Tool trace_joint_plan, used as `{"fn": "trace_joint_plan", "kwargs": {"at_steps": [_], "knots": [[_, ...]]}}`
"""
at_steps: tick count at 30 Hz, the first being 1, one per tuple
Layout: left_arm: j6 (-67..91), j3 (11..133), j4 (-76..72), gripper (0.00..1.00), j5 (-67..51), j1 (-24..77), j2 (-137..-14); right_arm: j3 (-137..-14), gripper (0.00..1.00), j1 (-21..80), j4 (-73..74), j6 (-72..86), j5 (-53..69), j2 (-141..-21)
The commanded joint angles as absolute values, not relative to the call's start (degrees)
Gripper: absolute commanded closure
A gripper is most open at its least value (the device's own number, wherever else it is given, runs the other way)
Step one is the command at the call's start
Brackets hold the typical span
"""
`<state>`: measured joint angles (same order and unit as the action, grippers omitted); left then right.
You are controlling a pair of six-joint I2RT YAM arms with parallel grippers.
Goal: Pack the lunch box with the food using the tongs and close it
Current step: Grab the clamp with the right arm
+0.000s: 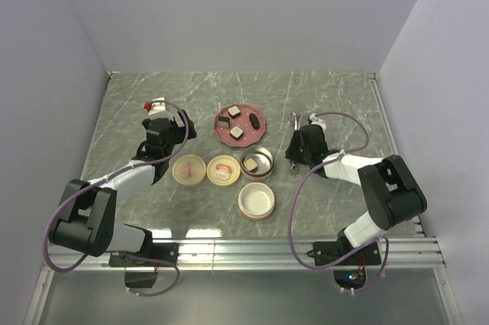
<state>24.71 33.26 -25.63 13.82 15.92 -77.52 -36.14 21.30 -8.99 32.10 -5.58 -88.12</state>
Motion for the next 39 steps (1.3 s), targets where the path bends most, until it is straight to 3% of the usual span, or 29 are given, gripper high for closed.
{"fn": "trace_joint_plan", "kwargs": {"at_steps": [1,3,4,7,21,35,36,38,39], "knots": [[24.96,35.6,-28.12,0.0,13.45,15.64,-77.61,-38.06,0.58,22.41,-9.67,31.99,-5.09,-90.44],[24.96,35.6,-28.04,0.01,13.36,15.65,-77.69,-38.41,0.76,23.29,-8.97,31.73,-6.41,-90.18],[24.96,35.68,-28.04,0.01,13.36,15.64,-77.78,-38.67,0.89,23.73,-7.83,31.64,-7.37,-90.18],[24.96,35.77,-27.95,0.0,13.45,15.64,-77.87,-39.9,1.0,25.74,-5.38,31.55,-10.8,-89.74],[24.96,35.25,-28.21,0.0,13.18,15.64,-77.26,-58.44,1.0,33.75,22.03,35.41,-44.37,-97.11],[25.05,35.07,-28.04,0.0,13.18,15.47,-76.73,-71.89,0.91,34.1,31.73,35.77,-48.61,-109.51],[25.05,35.07,-27.95,0.0,13.1,15.47,-76.73,-72.07,0.88,34.1,31.73,35.6,-48.52,-109.69],[25.05,35.07,-27.95,0.01,13.01,15.47,-76.64,-71.98,0.68,34.01,31.55,35.68,-48.52,-109.78],[25.05,34.98,-27.95,0.01,12.92,15.47,-76.55,-71.81,0.53,34.01,31.12,35.42,-48.6,-109.6]]}}
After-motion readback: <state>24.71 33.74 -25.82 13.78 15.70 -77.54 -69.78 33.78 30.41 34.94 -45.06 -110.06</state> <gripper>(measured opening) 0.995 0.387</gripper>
